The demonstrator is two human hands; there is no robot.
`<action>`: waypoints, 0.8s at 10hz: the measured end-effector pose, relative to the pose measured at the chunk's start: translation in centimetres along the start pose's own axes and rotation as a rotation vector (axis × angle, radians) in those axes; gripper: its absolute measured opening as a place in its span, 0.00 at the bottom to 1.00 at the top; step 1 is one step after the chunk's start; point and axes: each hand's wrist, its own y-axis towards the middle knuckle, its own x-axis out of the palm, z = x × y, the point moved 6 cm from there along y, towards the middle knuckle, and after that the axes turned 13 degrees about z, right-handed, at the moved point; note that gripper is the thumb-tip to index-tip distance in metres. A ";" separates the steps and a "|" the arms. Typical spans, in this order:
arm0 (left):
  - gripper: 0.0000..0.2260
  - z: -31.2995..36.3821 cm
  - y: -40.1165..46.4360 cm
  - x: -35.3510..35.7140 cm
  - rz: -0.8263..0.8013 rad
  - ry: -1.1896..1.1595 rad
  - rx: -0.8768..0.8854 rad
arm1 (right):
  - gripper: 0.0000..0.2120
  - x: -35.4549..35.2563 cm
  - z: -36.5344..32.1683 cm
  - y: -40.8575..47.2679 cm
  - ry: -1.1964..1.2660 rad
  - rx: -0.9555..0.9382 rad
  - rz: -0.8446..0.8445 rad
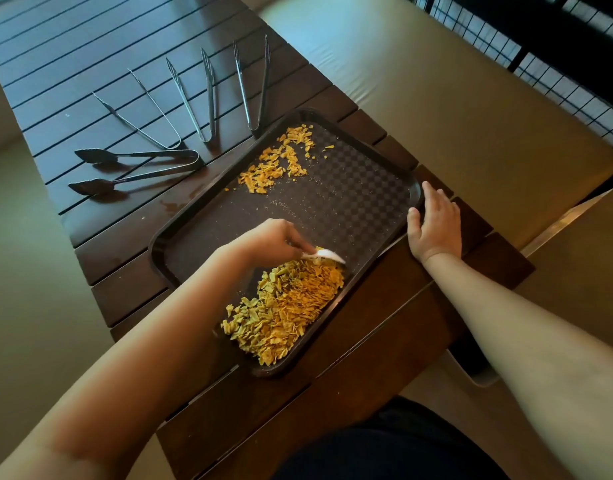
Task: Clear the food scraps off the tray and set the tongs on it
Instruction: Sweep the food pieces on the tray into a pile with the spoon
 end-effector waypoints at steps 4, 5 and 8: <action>0.12 1.2 1.9 0.3 0.155 0.015 0.061 | 0.31 -0.3 -0.2 0.0 0.007 0.006 -0.001; 0.10 0.2 1.0 0.3 0.069 -0.006 0.031 | 0.31 -0.3 -0.2 0.0 0.013 0.007 0.001; 0.13 -8.9 -1.6 -4.5 0.848 -0.569 -0.524 | 0.31 -0.3 -0.2 0.1 0.014 0.004 0.004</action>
